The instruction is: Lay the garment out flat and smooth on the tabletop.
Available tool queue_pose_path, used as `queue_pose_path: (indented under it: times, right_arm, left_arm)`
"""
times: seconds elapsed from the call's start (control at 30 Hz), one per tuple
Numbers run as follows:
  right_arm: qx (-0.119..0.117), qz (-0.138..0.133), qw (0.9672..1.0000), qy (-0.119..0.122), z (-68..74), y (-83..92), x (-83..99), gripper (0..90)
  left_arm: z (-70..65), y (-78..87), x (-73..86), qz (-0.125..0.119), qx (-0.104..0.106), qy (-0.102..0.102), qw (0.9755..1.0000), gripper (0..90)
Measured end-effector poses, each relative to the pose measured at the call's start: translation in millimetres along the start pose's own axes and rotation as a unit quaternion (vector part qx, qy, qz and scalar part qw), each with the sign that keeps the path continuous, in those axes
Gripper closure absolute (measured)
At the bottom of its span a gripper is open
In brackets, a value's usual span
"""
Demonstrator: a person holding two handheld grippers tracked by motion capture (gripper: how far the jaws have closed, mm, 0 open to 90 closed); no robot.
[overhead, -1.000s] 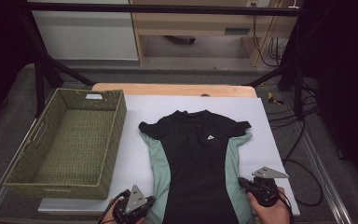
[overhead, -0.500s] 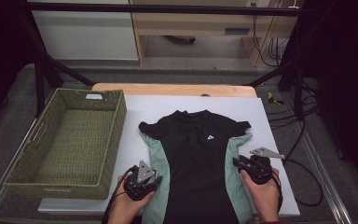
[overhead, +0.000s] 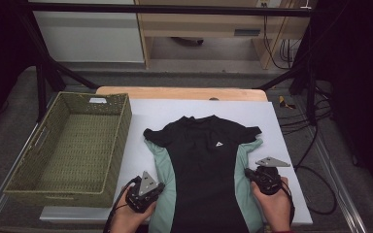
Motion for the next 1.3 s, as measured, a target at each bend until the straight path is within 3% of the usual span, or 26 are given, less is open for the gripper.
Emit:
queue_pose_path:
  times: [0.23,0.37,0.57,0.63,0.7,0.8,0.87,1.03,1.1,1.3]
  right_arm:
    - [-0.008,0.011,0.9999,0.010,5.9,10.8,10.4,90.0]
    - [-0.009,0.013,0.9998,0.015,8.9,20.6,19.0,90.0]
    - [-0.017,0.010,0.9997,0.015,16.0,33.8,32.0,89.7]
    - [-0.019,-0.001,0.9996,0.019,17.0,36.0,30.9,84.2]
    - [-0.007,-0.020,0.9996,0.017,15.5,36.6,26.1,70.1]
    - [0.003,-0.038,0.9993,0.007,11.8,35.1,16.8,64.5]
    - [0.003,-0.036,0.9993,0.000,9.7,29.1,11.9,65.1]
    - [-0.015,0.005,0.9999,0.000,9.5,10.8,13.5,88.5]
    - [-0.016,0.009,0.9998,0.003,9.6,10.6,15.0,89.7]
    - [-0.021,0.005,0.9998,-0.004,7.2,19.9,20.0,89.9]
  left_arm:
    - [-12.7,11.5,6.6,0.010,0.011,-0.001,0.9999,88.5]
    - [-20.6,18.5,8.5,0.008,0.001,-0.010,0.9999,88.6]
    - [-25.5,27.7,13.6,-0.003,0.002,0.000,1.0000,86.1]
    - [-23.2,26.9,11.5,-0.014,-0.009,0.003,0.9999,80.3]
    - [-18.2,23.7,10.9,-0.031,-0.014,0.027,0.9990,72.2]
    - [-10.6,14.2,10.1,-0.033,-0.014,0.049,0.9982,65.8]
    - [-9.3,9.0,9.6,-0.026,-0.015,0.043,0.9986,65.4]
    - [-11.5,4.6,8.6,-0.008,-0.023,-0.003,0.9997,79.3]
    - [-12.2,3.8,8.1,-0.006,-0.020,-0.003,0.9998,85.0]
    - [-13.9,10.8,10.1,-0.003,-0.008,0.004,1.0000,86.3]
Point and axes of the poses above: each handheld gripper's, and its own axes: y roughly backward along the jaws, x roughly out of its underside, z roughly to its left, the point moved 3 cm from there along -y, roughly forward along the jaws, and after that the axes turned 4 degrees about -y, right-handed, at the moved point
